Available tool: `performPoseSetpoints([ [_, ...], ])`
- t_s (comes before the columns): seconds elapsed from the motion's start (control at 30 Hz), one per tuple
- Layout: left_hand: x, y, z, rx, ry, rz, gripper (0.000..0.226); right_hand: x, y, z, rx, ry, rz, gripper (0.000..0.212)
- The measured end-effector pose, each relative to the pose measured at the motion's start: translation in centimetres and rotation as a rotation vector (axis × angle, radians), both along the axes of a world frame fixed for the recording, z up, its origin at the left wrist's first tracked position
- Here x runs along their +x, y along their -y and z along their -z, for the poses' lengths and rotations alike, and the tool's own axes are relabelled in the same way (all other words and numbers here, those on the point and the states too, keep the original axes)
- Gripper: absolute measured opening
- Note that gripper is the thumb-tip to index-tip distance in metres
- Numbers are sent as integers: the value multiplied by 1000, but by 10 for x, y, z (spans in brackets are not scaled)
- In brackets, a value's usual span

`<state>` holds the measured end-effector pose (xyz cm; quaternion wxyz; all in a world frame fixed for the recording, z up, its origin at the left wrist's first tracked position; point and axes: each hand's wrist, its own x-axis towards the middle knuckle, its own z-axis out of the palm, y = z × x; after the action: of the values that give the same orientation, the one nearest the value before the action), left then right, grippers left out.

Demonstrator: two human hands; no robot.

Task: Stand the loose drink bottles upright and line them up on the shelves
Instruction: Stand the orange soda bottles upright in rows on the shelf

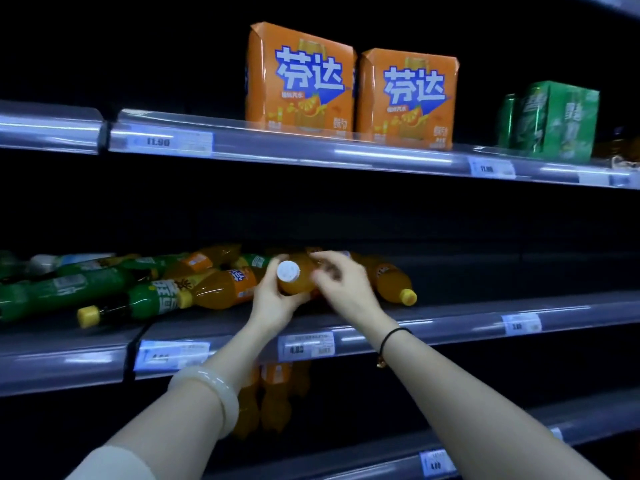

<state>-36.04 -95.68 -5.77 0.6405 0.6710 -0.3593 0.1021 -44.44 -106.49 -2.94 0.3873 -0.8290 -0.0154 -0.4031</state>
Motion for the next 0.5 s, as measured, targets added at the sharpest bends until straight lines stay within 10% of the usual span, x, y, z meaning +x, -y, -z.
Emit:
performPoseSetpoints([
  [0.23, 12, 3, -7, 28, 4, -16, 70, 4, 77, 9, -732, -717, 458, 79],
  [0.4, 17, 2, -12, 28, 26, -3, 67, 15, 75, 14, -838, -670, 291, 76],
  [0.5, 20, 0, -22, 8, 38, -18, 72, 21, 69, 17, -546, -502, 161, 57],
])
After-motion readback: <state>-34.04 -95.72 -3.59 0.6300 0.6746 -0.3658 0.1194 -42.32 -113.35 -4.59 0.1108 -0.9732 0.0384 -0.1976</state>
